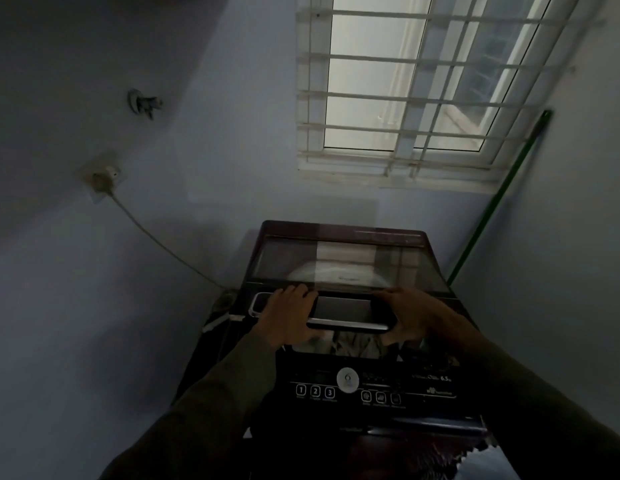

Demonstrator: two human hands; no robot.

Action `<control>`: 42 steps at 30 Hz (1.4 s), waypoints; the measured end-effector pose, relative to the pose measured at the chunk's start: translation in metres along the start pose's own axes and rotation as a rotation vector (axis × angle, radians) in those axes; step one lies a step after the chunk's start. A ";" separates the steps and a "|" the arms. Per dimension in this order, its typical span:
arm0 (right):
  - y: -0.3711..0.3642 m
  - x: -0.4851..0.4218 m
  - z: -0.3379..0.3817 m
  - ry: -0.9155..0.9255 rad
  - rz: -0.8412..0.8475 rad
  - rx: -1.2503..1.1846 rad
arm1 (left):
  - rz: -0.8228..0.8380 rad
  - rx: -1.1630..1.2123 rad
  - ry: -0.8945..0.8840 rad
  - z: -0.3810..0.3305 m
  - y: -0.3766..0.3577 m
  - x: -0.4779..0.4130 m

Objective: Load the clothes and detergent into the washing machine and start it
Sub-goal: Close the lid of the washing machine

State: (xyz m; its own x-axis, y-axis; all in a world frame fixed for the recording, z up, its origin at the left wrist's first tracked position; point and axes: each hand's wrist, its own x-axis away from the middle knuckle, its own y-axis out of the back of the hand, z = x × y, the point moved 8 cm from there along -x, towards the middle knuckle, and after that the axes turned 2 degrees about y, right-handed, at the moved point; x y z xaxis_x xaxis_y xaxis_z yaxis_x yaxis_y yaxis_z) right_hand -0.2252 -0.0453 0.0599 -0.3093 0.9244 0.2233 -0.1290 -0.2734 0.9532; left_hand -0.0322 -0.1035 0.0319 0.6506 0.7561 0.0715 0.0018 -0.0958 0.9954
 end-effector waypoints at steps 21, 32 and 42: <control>-0.068 0.009 -0.006 -0.179 -0.082 -0.131 | 0.098 0.104 0.153 -0.004 -0.049 0.013; -0.084 0.010 -0.007 -0.220 -0.211 -0.128 | 0.046 0.136 0.186 -0.013 -0.058 0.021; -0.093 0.012 -0.007 -0.238 -0.386 -0.106 | -0.088 0.100 0.191 -0.012 -0.075 0.024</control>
State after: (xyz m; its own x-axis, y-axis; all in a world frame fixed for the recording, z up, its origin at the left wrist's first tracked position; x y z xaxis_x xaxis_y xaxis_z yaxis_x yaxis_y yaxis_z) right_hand -0.2237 -0.0109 -0.0278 0.0034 0.9958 -0.0917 -0.2920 0.0887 0.9523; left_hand -0.0254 -0.0705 -0.0403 0.4893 0.8721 0.0053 0.1331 -0.0807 0.9878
